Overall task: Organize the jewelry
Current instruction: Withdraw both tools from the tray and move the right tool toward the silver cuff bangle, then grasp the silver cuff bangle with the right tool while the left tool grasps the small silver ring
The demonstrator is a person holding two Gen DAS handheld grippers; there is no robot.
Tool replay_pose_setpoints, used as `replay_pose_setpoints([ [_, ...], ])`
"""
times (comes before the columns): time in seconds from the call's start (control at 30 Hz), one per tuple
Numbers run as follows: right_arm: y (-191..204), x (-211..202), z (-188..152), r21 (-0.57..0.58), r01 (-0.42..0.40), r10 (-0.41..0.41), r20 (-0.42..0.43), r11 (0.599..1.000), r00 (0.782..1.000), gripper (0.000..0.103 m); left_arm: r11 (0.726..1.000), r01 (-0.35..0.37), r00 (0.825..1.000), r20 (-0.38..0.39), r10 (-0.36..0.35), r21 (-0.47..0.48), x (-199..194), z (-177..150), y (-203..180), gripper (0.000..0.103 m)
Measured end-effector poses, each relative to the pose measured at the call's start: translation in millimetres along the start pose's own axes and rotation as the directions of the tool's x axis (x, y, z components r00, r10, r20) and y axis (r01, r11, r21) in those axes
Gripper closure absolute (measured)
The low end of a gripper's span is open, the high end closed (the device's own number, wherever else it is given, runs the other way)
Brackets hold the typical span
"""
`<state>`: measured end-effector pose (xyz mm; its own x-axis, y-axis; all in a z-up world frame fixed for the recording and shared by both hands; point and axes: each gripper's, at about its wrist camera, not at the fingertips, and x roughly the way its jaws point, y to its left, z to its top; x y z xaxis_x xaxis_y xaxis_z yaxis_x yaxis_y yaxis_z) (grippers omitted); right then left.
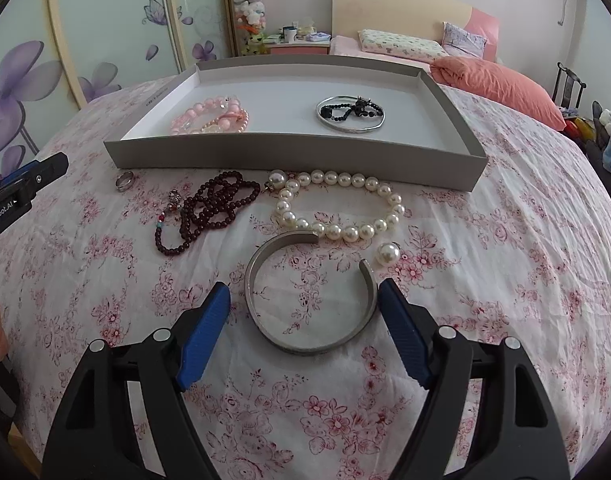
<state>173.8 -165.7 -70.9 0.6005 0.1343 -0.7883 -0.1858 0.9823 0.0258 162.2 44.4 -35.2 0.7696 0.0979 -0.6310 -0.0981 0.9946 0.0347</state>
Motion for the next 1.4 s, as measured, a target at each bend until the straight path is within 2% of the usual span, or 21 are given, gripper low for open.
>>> replay_pose_setpoints([
  [0.13,-1,-1,0,0.001,0.003,-0.003,0.002,1.0,1.0,0.03,1.0,0.005,1.0,-0.009,-0.005,-0.001,2,0,-1,0.047],
  [0.2,0,-1,0,0.001,0.008,-0.008,0.009,1.0,1.0,0.036,1.0,0.007,1.0,-0.013,-0.007,0.001,2,-1,-2,0.047],
  [0.57,-9,-11,-11,-0.014,-0.033,0.034,0.013,0.999,0.999,0.037,0.999,0.034,0.997,-0.063,-0.033,0.023,10,-3,-14,0.047],
  [0.9,-28,-16,-17,0.017,-0.014,0.014,0.017,1.0,1.0,0.037,0.996,0.061,0.984,-0.171,-0.049,0.068,40,-4,-36,0.048],
  [1.03,-28,-16,-17,0.013,-0.016,0.016,0.017,1.0,1.0,0.037,0.996,0.072,0.977,-0.204,-0.059,0.06,52,-2,-43,0.054],
  [1.2,-28,-16,-17,0.011,-0.022,0.022,0.017,1.0,1.0,0.037,0.995,0.078,0.976,-0.208,-0.063,0.061,59,3,-52,0.057],
  [1.3,-28,-16,-18,0.01,-0.022,0.022,0.017,1.0,1.0,0.037,0.995,0.079,0.975,-0.213,-0.065,0.058,62,4,-58,0.063],
  [1.4,-27,-16,-18,0.002,-0.017,0.017,0.015,1.0,1.0,0.037,0.996,0.079,0.975,-0.213,-0.068,0.046,64,6,-61,0.073],
])
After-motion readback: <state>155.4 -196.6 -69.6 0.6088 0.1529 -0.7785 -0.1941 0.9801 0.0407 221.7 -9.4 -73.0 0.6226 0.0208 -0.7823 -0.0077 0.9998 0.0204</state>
